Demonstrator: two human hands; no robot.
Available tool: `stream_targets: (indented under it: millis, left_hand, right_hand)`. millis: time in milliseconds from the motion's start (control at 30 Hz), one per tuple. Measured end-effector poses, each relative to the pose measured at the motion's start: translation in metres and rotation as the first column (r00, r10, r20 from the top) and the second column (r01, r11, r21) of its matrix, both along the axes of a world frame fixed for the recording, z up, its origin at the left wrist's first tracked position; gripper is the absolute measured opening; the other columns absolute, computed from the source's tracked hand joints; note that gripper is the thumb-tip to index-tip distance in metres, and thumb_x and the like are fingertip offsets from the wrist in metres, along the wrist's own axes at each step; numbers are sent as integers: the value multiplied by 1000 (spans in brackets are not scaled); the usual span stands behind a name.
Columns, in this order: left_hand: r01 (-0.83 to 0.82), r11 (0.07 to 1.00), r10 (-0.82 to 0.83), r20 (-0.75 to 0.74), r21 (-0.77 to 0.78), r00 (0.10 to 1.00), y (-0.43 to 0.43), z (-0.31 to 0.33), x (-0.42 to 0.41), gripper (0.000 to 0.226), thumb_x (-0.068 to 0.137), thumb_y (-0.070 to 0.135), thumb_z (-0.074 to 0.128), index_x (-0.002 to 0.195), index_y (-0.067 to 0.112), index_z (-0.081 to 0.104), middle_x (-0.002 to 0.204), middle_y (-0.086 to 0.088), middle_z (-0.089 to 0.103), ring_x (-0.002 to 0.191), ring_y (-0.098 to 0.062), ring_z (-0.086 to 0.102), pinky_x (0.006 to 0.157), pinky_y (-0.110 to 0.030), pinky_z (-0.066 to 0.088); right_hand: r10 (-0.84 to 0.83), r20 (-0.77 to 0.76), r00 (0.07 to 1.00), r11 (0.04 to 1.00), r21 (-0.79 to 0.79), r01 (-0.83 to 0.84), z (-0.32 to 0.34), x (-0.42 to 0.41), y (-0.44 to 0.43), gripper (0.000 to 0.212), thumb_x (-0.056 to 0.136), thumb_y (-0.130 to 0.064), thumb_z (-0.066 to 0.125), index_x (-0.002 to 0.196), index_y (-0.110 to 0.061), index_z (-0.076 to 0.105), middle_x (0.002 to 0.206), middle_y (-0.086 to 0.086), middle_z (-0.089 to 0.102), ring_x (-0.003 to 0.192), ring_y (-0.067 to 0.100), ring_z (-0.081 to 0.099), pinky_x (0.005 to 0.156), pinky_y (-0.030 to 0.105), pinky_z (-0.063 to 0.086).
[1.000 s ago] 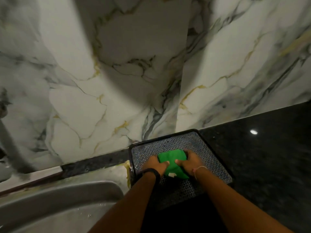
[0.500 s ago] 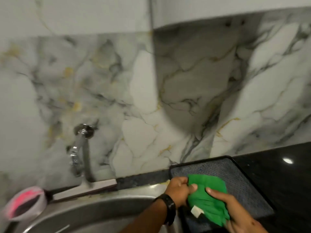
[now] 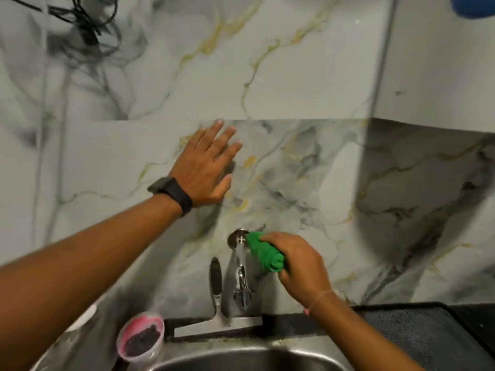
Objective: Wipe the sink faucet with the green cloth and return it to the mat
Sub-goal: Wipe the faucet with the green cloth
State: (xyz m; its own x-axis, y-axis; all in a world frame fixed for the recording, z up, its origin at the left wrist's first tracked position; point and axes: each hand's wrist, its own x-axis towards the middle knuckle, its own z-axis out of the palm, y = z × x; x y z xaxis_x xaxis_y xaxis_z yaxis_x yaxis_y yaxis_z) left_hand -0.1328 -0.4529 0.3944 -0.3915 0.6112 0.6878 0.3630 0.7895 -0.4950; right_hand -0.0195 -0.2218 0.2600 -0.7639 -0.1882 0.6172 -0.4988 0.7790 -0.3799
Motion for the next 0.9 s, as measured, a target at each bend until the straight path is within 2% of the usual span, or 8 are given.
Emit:
stream_targets:
  millis: [200,300,400,467,533,600,667,900]
  left_hand:
    - [10,974,-57,-202,-227,978,-28,-15,-77,87,87,59,47,160,17,29,167,-17,25,155,-40,21,126,-54,8]
    - [67,978,-124,-293,-197,948,-30,-24,-96,89,87,61,41,162,17,22,168,-15,22,157,-38,17,128,-52,2]
    - [84,977,-143,-306,-197,941,-29,-21,-96,88,88,60,40,162,16,22,167,-17,24,156,-39,19,128,-54,4]
    - [80,976,-142,-306,-205,941,-30,-18,-94,86,89,59,40,161,14,25,166,-18,27,154,-41,22,127,-55,8]
    - [69,975,-135,-321,-210,937,-30,-20,-92,85,89,59,39,160,13,27,164,-20,30,152,-43,25,126,-57,12]
    - [66,972,-138,-324,-225,936,-27,-19,-92,85,90,60,38,159,12,29,163,-22,32,151,-44,27,124,-59,15]
    - [58,971,-138,-342,-232,930,-27,-18,-93,86,90,62,37,159,12,28,162,-23,33,150,-45,29,123,-59,17]
    - [33,972,-123,-388,-232,914,-28,-16,-95,89,89,64,37,161,13,24,163,-23,32,149,-46,29,122,-61,19]
  right_hand:
    - [106,-90,990,873,486,-50,-9,-88,-30,45,77,-15,67,119,-31,64,123,-3,68,108,25,63,69,36,60]
    - [155,-135,979,933,344,-100,-42,-106,-17,46,69,-13,73,113,-25,68,115,2,71,105,23,65,76,30,57]
    - [93,-144,985,985,-132,-112,-75,-102,-19,56,58,2,68,107,-24,67,109,0,70,104,14,63,85,24,52]
    - [75,-2,997,795,-603,-61,-98,-95,-39,58,56,15,63,97,-26,66,94,-9,70,90,8,66,72,19,53]
    - [217,134,967,394,-918,39,-114,-88,-56,47,64,18,71,92,-19,65,87,-4,72,83,19,68,72,27,58]
    - [479,231,847,4,-965,261,-124,-89,-63,41,69,8,72,105,-9,67,102,16,74,97,40,69,87,51,59]
    - [736,153,659,-215,-871,442,-121,-89,-64,50,73,0,66,122,-2,63,122,28,66,110,45,65,93,62,51]
    - [883,59,466,-284,-723,630,-114,-81,-84,48,82,-11,59,129,-2,59,134,21,61,108,33,66,101,50,51]
